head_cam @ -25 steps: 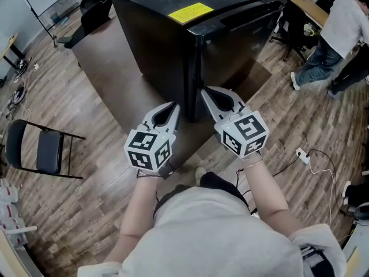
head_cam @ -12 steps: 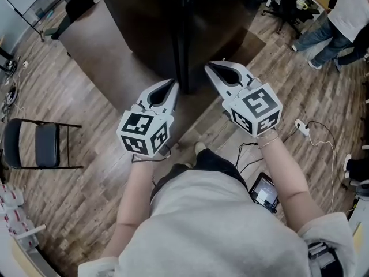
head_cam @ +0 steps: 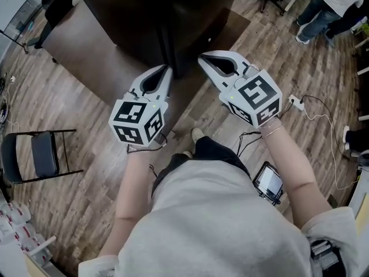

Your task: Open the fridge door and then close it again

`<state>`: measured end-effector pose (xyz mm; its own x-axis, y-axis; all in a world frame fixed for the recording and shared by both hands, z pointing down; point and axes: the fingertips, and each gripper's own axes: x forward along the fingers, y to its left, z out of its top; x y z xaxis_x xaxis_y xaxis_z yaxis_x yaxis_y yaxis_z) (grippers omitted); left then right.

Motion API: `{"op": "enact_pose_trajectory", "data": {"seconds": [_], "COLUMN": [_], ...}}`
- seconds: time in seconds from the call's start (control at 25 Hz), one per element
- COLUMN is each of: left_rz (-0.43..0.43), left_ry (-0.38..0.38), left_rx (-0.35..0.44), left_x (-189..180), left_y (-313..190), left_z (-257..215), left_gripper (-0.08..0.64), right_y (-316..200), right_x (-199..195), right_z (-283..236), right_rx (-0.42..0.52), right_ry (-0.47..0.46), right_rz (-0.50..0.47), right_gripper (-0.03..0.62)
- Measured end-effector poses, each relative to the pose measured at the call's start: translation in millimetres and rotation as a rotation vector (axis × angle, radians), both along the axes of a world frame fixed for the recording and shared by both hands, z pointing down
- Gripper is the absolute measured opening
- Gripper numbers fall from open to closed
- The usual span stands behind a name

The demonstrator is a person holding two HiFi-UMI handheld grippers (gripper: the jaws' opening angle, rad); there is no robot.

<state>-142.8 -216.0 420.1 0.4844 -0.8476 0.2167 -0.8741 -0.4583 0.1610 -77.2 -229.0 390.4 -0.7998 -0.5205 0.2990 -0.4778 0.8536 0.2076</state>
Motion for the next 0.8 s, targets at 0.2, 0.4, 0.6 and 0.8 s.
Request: {"op": "enact_pose_trajectory", "data": {"seconds": [0.2, 0.4, 0.6, 0.8], "left_rz": [0.026, 0.035, 0.052, 0.062], "left_ry": [0.004, 0.013, 0.019, 0.026], "left_rx": [-0.004, 0.002, 0.007, 0.005], "left_x": [8.8, 15.5, 27.1, 29.9], "left_y": [-0.5, -5.6, -12.2, -14.9], "left_z": [4.1, 3.6, 4.1, 4.2], "left_gripper": [0.018, 0.017, 0.017, 0.015], "right_y": [7.9, 2.7, -2.3, -4.1], "right_x": [7.4, 12.3, 20.2, 17.9], "right_z": [9.7, 6.7, 2.2, 1.4], "right_rx": [-0.007, 0.000, 0.013, 0.008], "right_ry": [0.023, 0.012, -0.002, -0.034], "right_rz": [0.015, 0.041, 0.065, 0.101], "right_gripper": [-0.002, -0.002, -0.002, -0.002]}}
